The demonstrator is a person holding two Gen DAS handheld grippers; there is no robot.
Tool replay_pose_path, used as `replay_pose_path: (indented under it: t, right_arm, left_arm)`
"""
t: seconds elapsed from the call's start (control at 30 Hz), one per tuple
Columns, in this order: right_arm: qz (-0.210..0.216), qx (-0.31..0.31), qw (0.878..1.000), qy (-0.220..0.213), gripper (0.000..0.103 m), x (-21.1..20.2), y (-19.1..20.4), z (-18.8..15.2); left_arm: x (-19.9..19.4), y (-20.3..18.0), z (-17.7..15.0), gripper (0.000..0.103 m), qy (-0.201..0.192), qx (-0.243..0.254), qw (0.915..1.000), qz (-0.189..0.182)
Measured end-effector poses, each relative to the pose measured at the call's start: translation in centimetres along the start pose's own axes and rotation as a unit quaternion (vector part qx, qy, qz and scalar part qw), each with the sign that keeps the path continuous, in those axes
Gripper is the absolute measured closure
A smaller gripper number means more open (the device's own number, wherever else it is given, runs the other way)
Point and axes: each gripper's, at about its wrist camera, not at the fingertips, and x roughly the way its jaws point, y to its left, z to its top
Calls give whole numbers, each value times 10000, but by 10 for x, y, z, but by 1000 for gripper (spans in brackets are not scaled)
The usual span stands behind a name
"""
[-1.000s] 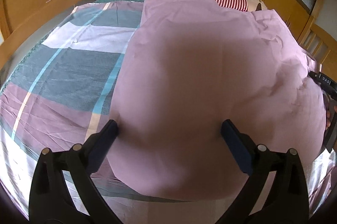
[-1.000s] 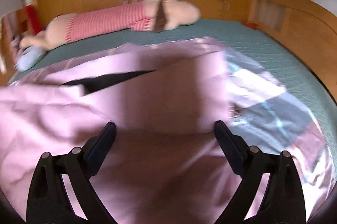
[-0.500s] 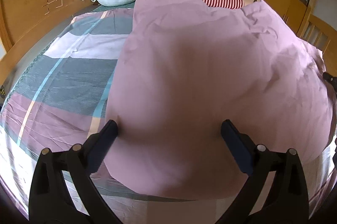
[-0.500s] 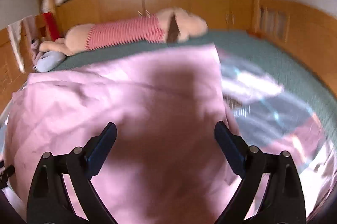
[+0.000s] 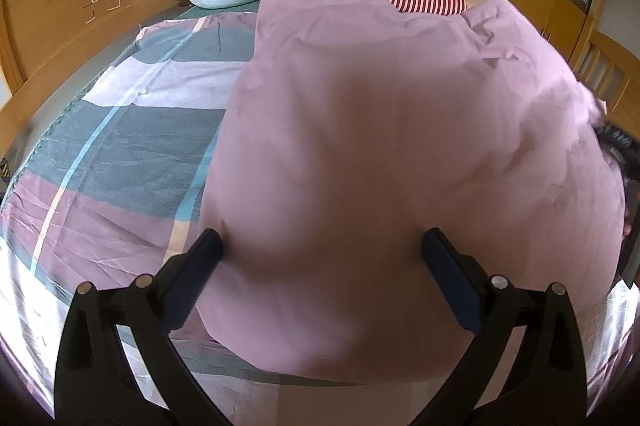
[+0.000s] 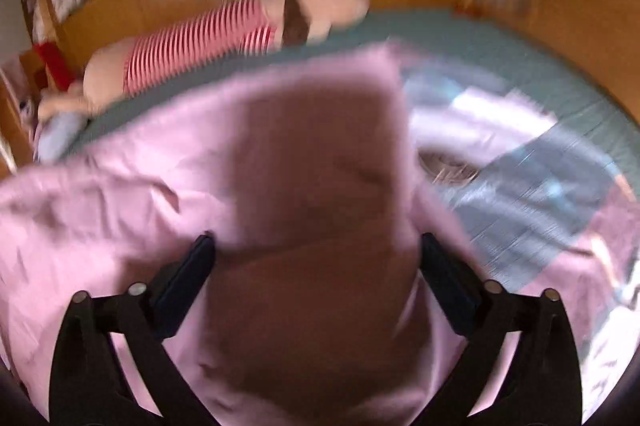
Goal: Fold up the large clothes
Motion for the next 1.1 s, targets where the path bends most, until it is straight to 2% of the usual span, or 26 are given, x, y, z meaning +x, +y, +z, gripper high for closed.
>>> replay_pose_path:
  t: [0.07,0.1,0.17,0.23,0.3,0.37,0.4,0.5,0.57,0.7,0.77,0.83,0.93,1.07,1.1]
  right_arm:
    - [651,-307,9968,-358,3,-35,27,-4]
    - [838,-508,9945,-361,3,-46,41,-7]
    - [1273,-971,9869,-212,3,-59,76,-14]
    - [1811,-1551,9711,122,3,-64,120,-26]
    - [2101,-1933,9576,393,3,-61,157,-40]
    - [2147,-2199,9494,648,3,-52,184,-50]
    - [2004,-2395,9470,756,3,-42,200,-59]
    - [1430,-2793,9463,774,1,-13,228,-73]
    - [1350,-2789,9475,796,1,1,235,-73]
    - [1477,-2504,9529,864,1,7,230,-60]
    - [1541,-2191,9616,597,1,-2,213,-47]
    - [1598,-1598,9741,89,1,-22,181,-33]
    - [1373,-1378,9805,-269,1,-39,144,-20]
    - [598,-1153,9913,210,1,-15,85,-20]
    - [653,-867,9937,280,1,-7,60,-19]
  left_arm:
    - [0,1,0,2,-10,-43,10000,-27]
    - [0,1,1,2,-7,-47,10000,-25]
    - [1,-1,-1,2,-11,-36,10000,11]
    - [1,-2,-1,2,-17,-22,10000,46]
    - [1,-2,0,2,-8,-34,10000,53]
    - [2,-1,0,2,11,-55,10000,33]
    - [2,0,0,2,16,-58,10000,24]
    - [2,0,0,2,45,-63,10000,53]
    - [3,1,-1,2,45,-36,10000,55]
    - [3,-1,-1,2,18,-8,9999,104]
    - [3,-2,-2,2,36,8,9999,123]
    - [4,-1,-2,2,80,-12,9999,98]
    - [5,1,-2,2,99,-60,9999,75]
    - [6,-1,-3,2,82,-42,9999,118]
    - [6,-1,-3,2,76,-36,9999,122]
